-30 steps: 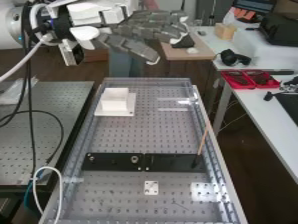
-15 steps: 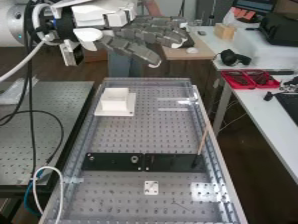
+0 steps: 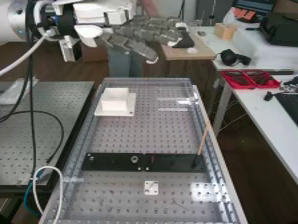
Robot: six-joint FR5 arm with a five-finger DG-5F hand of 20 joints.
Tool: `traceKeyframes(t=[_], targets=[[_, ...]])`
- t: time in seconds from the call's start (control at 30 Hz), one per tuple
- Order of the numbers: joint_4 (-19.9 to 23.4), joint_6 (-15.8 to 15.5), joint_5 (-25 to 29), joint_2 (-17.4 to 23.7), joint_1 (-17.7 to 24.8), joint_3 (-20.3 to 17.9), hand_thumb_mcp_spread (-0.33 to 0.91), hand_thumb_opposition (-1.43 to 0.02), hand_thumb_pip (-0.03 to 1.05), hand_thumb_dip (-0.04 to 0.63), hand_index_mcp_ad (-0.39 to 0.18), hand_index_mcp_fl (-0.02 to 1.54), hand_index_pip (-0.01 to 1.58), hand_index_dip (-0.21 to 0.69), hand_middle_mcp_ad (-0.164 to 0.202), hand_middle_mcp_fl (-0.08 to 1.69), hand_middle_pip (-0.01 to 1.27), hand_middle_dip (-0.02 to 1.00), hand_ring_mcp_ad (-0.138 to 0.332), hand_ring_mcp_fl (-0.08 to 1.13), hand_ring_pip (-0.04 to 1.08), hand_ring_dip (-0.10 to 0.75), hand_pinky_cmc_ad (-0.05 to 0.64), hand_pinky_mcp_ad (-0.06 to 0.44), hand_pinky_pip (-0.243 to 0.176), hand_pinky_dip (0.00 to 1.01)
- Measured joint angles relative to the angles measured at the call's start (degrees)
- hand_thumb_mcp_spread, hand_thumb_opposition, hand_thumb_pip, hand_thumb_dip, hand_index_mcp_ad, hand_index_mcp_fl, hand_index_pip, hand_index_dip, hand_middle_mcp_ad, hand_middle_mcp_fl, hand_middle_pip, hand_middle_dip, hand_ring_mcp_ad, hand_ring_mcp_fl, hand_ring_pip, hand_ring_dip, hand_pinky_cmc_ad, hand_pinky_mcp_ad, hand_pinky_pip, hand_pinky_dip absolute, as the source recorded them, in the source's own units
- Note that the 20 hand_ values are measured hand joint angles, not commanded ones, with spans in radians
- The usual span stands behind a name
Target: Grab the larger nut and place it in the white container
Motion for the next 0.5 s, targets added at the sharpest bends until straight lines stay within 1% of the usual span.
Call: traceKeyframes(t=[0.1,0.27,0.5], targets=[[-1.61,0.28,0.22,-0.01,0.21,0.69,-0.02,-0.88,0.69,0.061,-0.103,0.08,0.14,-0.113,0.087,0.06,0.14,0.22,0.202,0.01,0.11,0.103,0.393,0.354,-0.105,0.33],[-2.87,-0.64,0.61,0.49,0.49,1.29,-0.02,-0.88,0.68,0.061,-0.103,0.08,0.14,-0.113,0.087,0.06,0.14,0.22,0.202,0.01,0.11,0.103,0.393,0.354,-0.105,0.33],[-4.24,-1.10,0.31,0.69,0.52,1.76,-0.02,-0.88,0.67,0.061,-0.103,0.08,0.14,-0.113,0.087,0.06,0.14,0.22,0.202,0.01,0.11,0.103,0.393,0.354,-0.105,0.33]])
